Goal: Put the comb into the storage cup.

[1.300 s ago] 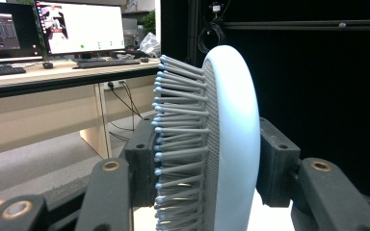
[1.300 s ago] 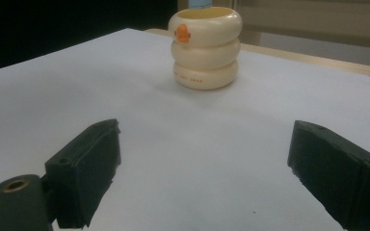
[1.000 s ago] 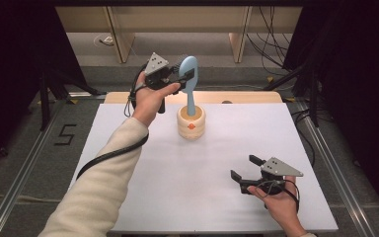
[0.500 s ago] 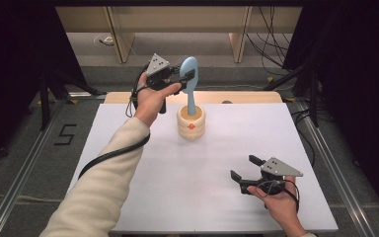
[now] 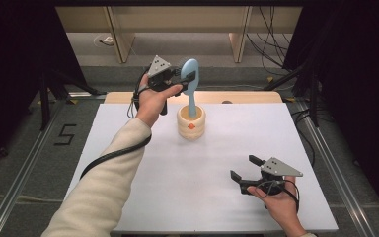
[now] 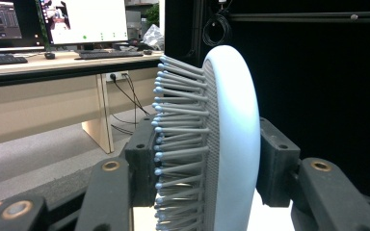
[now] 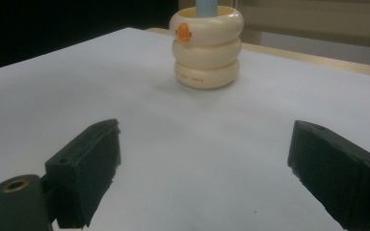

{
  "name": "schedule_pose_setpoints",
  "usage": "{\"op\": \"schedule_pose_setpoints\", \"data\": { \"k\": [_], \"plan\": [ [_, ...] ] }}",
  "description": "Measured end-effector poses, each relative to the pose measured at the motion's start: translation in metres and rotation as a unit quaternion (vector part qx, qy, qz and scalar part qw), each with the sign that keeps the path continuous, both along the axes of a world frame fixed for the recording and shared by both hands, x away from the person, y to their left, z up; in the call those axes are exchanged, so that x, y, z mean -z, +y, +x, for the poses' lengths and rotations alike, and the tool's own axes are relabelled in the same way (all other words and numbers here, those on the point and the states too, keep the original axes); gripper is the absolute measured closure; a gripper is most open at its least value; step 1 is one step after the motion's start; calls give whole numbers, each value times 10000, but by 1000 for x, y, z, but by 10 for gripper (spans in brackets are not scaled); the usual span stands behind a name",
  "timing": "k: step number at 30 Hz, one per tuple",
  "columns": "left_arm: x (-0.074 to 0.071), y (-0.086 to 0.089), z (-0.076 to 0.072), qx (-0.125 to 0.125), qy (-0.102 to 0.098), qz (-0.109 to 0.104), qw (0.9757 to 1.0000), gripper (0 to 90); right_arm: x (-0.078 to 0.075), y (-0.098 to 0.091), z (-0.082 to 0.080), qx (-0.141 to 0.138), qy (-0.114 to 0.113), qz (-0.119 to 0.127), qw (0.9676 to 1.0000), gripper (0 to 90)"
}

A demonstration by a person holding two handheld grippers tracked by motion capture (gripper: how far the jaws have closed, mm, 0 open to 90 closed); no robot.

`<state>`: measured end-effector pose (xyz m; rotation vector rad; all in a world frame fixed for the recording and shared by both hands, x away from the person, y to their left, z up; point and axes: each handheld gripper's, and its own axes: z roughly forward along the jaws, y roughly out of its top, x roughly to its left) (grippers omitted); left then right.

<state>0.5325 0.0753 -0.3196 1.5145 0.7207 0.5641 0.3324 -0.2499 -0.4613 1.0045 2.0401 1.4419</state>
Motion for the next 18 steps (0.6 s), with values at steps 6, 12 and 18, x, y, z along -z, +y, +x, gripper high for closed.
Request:
{"op": "schedule_pose_setpoints", "data": {
  "k": [6, 12, 18],
  "plan": [
    [0, -1, 0, 11, 3, 8, 10000, 505, 0, 0, 0, -9, -3, 6, 10000, 123],
    [1, -2, 1, 25, 10, 1, 10000, 505, 0, 0, 0, -10, -4, 9, 10000, 123],
    [2, -3, 1, 29, 14, 17, 10000, 505, 0, 0, 0, -9, 2, 7, 10000, 124]
  ]
}}
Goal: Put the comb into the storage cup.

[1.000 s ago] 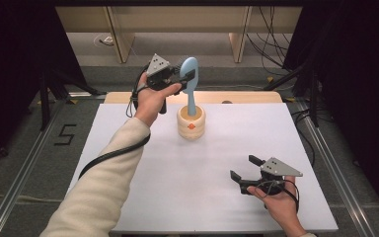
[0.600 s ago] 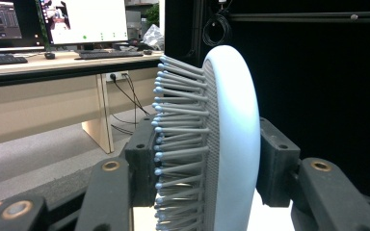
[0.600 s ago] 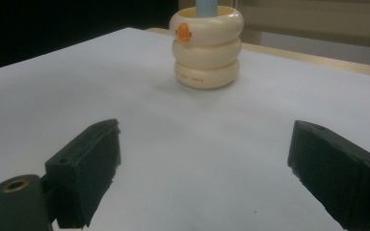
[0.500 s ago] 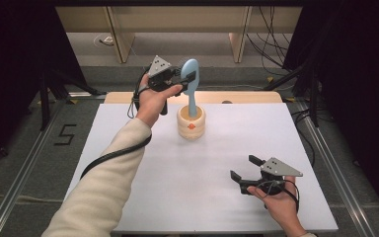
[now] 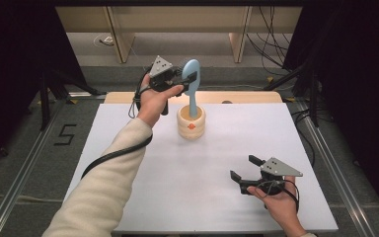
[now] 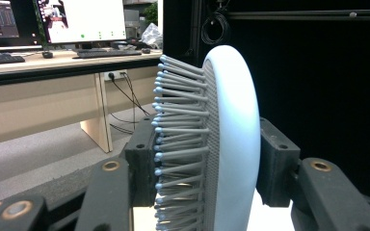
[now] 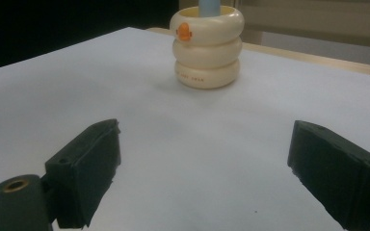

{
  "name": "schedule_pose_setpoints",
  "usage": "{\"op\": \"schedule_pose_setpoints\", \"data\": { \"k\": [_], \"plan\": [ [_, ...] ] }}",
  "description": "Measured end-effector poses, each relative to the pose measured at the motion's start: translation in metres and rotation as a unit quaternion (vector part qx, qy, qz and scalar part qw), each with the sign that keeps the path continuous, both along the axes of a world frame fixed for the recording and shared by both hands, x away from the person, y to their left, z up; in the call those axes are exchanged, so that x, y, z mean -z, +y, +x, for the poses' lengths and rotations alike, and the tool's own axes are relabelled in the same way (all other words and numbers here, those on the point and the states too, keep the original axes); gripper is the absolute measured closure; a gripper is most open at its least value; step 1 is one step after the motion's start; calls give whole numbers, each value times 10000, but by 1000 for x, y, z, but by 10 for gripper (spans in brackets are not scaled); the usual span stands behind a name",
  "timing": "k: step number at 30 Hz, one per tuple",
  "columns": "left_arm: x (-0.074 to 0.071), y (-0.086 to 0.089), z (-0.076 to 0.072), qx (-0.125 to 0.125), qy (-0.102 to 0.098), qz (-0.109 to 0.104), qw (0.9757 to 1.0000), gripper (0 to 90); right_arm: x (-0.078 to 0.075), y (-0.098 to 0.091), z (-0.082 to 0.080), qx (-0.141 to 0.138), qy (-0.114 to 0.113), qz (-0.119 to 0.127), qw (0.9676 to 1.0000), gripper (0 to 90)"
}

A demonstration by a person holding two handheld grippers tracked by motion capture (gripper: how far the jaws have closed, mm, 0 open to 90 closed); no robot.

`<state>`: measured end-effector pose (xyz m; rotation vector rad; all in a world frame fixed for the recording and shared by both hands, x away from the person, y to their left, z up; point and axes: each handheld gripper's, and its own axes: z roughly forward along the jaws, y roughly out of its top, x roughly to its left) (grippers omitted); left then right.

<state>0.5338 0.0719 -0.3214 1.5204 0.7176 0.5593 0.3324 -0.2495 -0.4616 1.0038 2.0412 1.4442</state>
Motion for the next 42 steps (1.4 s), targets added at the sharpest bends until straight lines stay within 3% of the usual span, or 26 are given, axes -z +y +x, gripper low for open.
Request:
{"op": "schedule_pose_setpoints", "data": {
  "k": [42],
  "plan": [
    [8, -5, 9, 26, 89, 40, 9999, 505, 1, 0, 1, -9, 23, 18, 10000, 121]
  ]
}}
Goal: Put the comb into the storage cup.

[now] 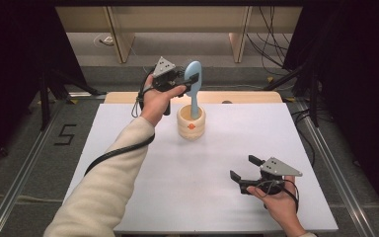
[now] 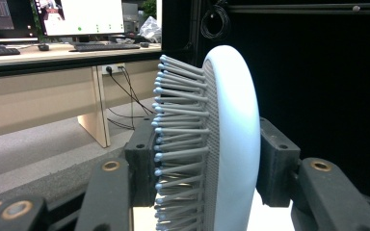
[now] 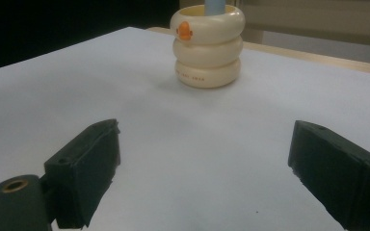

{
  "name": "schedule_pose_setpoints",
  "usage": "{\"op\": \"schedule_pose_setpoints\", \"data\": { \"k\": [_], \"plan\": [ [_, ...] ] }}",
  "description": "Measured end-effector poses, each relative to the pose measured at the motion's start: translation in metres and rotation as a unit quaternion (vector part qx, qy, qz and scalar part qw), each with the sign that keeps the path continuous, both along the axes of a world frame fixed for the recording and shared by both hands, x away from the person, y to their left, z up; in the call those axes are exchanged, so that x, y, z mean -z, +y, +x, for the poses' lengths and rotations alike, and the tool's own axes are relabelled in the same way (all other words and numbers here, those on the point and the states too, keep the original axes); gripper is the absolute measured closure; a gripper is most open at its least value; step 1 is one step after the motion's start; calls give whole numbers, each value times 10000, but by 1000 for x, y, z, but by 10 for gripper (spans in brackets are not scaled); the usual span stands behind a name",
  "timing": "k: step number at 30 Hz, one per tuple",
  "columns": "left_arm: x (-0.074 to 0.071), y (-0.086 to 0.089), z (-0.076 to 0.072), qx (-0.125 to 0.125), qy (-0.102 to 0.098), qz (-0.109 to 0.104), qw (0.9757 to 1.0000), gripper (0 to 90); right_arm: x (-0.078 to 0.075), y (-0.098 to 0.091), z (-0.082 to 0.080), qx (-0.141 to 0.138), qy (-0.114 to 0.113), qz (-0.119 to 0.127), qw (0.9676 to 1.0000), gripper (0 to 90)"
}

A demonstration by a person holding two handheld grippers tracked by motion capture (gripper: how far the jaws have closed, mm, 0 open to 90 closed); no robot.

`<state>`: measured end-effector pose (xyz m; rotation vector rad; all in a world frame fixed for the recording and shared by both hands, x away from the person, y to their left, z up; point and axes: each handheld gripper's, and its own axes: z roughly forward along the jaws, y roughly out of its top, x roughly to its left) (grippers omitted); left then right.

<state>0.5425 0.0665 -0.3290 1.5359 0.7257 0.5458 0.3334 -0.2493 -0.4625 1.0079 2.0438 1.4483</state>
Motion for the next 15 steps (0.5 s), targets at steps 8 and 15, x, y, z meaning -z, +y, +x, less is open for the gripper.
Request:
{"op": "schedule_pose_setpoints", "data": {
  "k": [8, 15],
  "plan": [
    [0, 0, 2, -11, 4, -11, 10000, 505, 0, 0, 0, 2, -9, -1, 10000, 120],
    [4, -2, 2, 3, 39, 11, 10000, 505, 0, 0, 0, 4, -10, 7, 10000, 121]
  ]
}}
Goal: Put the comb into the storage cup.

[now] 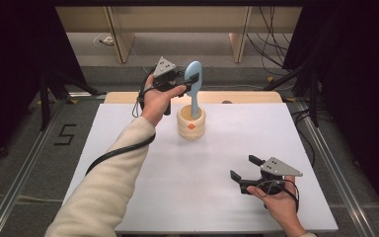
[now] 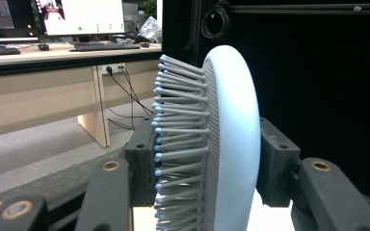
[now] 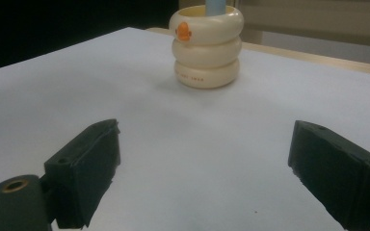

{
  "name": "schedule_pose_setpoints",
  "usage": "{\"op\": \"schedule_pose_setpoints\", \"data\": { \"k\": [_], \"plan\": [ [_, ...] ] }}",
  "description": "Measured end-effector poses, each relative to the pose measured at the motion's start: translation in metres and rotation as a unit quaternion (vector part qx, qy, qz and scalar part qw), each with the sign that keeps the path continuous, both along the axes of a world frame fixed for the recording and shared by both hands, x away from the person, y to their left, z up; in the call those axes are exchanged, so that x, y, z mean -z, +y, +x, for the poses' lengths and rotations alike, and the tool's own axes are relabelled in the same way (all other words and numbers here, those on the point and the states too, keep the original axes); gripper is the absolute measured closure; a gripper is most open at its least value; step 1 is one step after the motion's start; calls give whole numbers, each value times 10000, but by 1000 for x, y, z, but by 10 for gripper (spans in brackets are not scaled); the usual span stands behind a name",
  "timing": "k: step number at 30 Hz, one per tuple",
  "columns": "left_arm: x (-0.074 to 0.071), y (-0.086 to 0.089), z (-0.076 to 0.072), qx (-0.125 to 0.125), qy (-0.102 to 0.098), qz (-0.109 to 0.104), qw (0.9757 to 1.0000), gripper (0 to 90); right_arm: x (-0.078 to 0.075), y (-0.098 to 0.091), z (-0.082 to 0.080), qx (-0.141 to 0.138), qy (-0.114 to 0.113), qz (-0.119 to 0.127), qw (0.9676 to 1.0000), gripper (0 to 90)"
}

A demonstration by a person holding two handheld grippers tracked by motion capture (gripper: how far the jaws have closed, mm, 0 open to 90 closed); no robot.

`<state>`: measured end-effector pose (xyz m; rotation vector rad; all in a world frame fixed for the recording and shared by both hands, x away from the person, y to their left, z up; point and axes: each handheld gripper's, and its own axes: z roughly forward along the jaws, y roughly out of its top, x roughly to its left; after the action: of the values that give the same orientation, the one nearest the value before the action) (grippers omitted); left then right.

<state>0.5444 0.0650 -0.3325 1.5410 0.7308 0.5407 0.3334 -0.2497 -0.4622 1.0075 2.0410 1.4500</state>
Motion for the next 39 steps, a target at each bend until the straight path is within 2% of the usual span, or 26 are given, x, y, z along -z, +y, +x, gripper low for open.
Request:
{"op": "schedule_pose_setpoints", "data": {
  "k": [39],
  "plan": [
    [19, 0, 5, -40, 180, -17, 9998, 505, 0, 2, 0, -44, 5, -43, 10000, 121]
  ]
}}
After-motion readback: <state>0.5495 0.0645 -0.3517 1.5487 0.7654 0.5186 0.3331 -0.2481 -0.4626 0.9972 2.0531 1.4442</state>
